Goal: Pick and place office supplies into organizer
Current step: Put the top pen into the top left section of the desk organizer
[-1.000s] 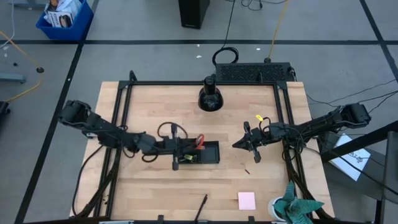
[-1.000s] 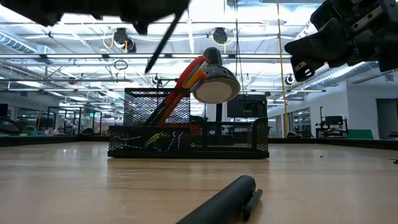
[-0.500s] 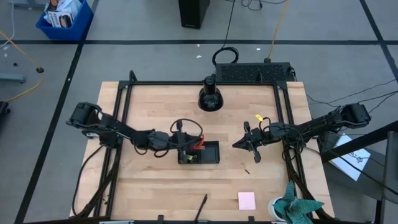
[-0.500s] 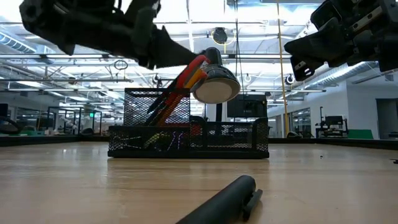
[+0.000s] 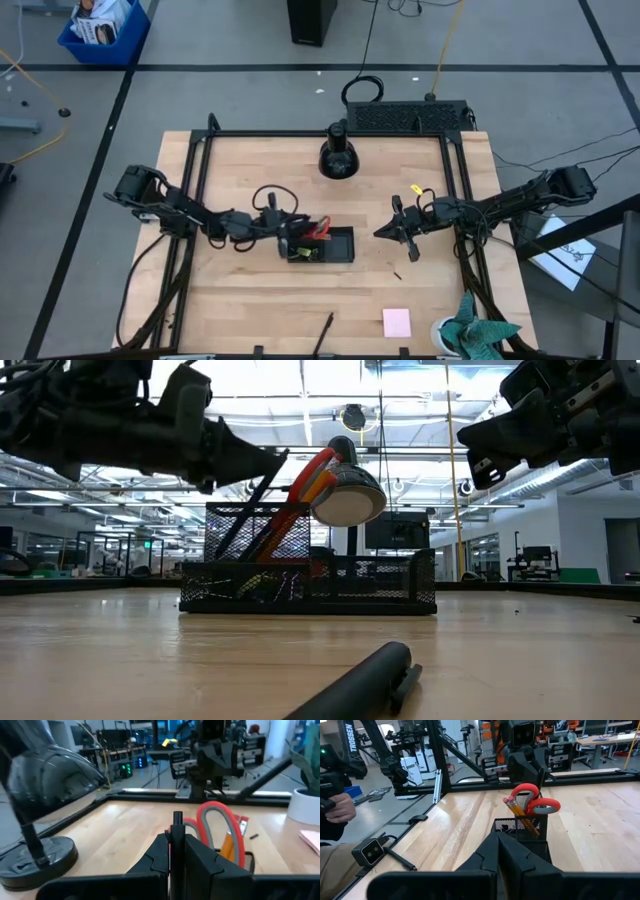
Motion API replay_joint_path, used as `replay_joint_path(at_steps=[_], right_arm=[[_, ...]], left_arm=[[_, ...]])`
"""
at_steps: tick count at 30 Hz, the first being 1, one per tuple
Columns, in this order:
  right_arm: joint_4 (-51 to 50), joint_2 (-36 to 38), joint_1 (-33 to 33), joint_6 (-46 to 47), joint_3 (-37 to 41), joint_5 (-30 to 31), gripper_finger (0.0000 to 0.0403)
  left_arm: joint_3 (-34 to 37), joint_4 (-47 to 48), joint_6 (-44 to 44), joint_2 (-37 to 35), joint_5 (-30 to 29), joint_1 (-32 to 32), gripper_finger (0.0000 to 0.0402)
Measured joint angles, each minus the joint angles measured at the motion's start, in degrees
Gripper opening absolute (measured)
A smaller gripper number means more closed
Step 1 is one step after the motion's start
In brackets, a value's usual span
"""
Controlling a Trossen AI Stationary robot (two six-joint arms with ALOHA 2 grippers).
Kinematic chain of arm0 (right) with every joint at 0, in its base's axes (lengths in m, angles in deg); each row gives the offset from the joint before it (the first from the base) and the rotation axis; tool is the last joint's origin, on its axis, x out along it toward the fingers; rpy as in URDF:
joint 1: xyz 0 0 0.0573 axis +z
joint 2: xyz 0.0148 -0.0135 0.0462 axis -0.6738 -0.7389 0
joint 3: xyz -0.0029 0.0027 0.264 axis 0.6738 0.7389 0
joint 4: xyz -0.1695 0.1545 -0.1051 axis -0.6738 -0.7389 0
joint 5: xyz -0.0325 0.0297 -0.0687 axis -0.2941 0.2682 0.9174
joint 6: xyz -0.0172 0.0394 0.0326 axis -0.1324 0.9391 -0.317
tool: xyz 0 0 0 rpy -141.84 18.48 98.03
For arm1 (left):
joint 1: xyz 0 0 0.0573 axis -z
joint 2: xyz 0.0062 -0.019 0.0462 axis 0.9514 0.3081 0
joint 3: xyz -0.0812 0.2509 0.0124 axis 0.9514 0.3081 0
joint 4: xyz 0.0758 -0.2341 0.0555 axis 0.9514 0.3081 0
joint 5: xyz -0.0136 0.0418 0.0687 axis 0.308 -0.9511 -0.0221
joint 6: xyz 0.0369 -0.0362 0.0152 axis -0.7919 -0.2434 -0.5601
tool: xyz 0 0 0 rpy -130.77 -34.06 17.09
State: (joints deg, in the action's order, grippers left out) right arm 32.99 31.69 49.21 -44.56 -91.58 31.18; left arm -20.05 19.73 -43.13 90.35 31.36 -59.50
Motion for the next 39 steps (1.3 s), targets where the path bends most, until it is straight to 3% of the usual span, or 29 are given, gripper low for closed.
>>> replay_joint_path(at_steps=[13,17,24,39], right_arm=[[3.44,0.00,0.00,0.00,-0.02,0.00,0.0000],[3.48,0.01,0.00,0.08,-0.02,0.00,0.0000],[3.66,0.00,0.00,0.06,-0.02,-0.02,0.0000],[3.71,0.00,0.00,0.02,-0.02,-0.04,0.0000]], left_arm=[[-1.08,-0.32,0.14,0.02,-4.77,2.81,0.0035],[-1.06,-1.24,0.97,2.93,-7.46,3.74,0.0035],[-1.48,-8.47,1.15,8.40,-8.17,3.46,0.0035],[-1.65,-4.34,3.81,9.62,-7.33,3.19,0.0035]])
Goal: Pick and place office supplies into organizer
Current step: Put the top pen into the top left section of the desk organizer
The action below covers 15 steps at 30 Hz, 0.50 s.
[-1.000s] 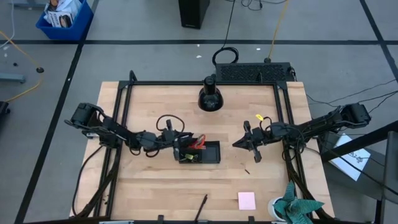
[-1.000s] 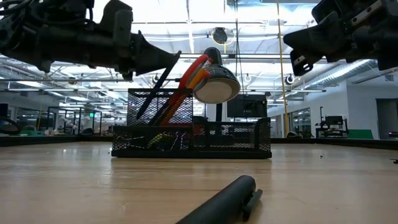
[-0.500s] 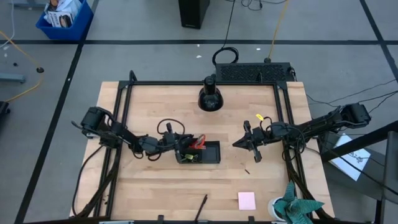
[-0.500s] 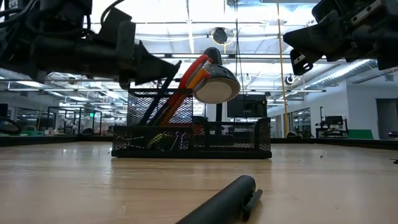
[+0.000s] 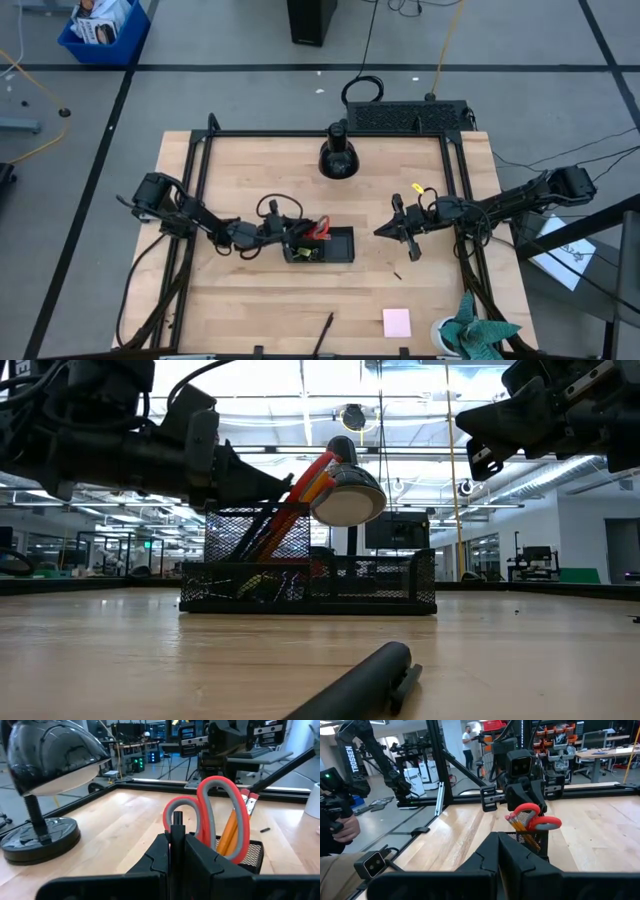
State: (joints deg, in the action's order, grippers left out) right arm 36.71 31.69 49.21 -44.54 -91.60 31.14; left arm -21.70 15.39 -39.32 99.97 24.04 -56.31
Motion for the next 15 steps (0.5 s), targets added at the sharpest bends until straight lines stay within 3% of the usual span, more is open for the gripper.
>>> replay_joint_path(at_steps=[6,15], right_arm=[[0.15,0.00,0.00,0.00,0.00,0.00,0.0000],[0.15,0.00,0.00,0.39,0.00,-0.02,0.0000]], left_arm=[[0.00,0.25,0.35,0.00,1.82,-0.06,0.0046],[0.04,0.31,0.30,0.00,2.07,-0.02,0.0117]])
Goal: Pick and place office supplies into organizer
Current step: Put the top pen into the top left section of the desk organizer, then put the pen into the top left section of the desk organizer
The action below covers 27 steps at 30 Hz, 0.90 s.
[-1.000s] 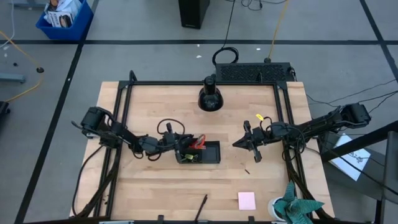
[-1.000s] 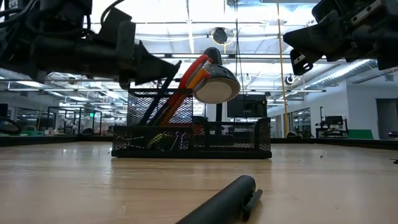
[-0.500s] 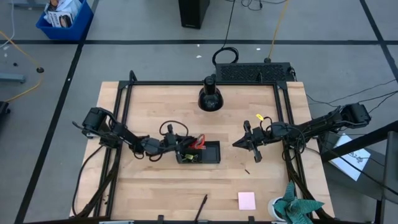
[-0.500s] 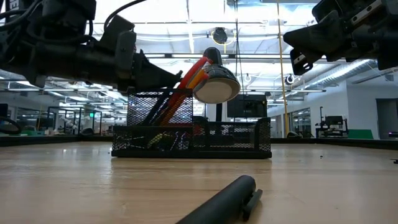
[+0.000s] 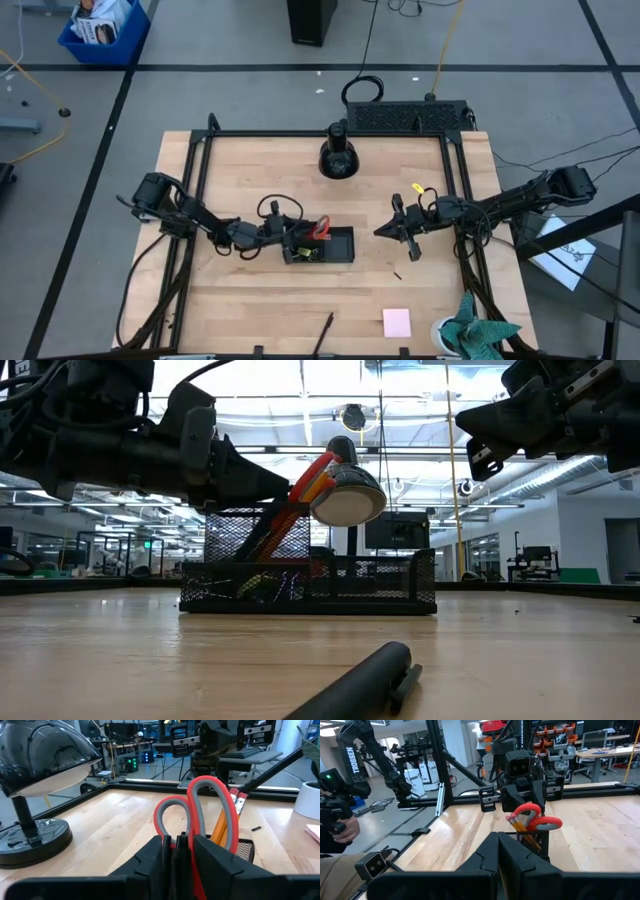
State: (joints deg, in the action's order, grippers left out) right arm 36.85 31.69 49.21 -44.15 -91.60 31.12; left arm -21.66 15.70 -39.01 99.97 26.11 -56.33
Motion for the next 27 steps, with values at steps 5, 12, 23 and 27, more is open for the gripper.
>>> replay_joint_path(at_steps=[5,12,23,27], right_arm=[[0.00,0.00,0.00,0.00,0.00,-0.02,0.0000],[0.00,0.00,0.00,0.00,0.00,-0.02,0.0000],[0.05,0.02,0.00,-0.81,0.00,0.00,0.0000],[0.26,0.00,0.00,-0.83,0.00,0.00,0.0000]], left_arm=[[0.04,0.03,-0.59,-0.39,-0.04,0.00,0.0134],[-2.06,9.13,-0.01,-9.43,-4.71,1.34,0.0136],[-38.79,86.52,25.90,-11.15,-7.90,9.26,0.0136],[-52.52,99.60,36.14,-2.02,-3.76,12.19,0.0136]])
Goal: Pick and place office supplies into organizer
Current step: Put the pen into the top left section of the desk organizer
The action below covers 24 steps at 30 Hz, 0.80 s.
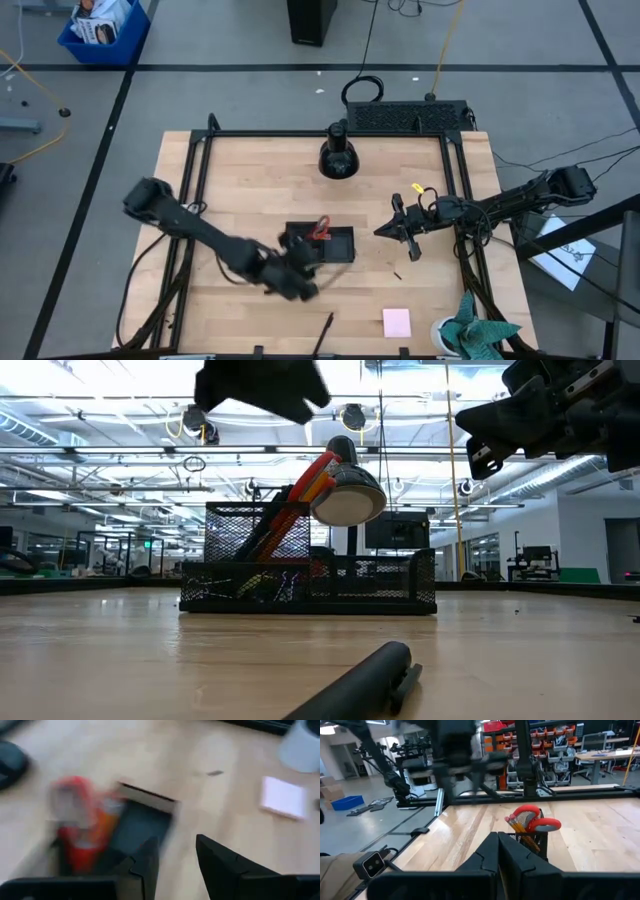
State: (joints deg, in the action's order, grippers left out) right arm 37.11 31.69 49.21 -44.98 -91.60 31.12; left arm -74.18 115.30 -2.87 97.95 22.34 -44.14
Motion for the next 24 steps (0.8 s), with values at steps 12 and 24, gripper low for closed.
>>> replay_joint_path(at_steps=[12,24], right_arm=[[-0.33,0.00,0.00,0.77,0.00,-0.07,0.0000],[-1.15,0.02,0.00,1.90,0.00,-0.11,0.0000]], left_arm=[[-26.67,15.01,14.89,23.21,20.68,3.07,0.0136],[-29.60,17.15,18.18,28.33,27.34,2.94,0.0136]])
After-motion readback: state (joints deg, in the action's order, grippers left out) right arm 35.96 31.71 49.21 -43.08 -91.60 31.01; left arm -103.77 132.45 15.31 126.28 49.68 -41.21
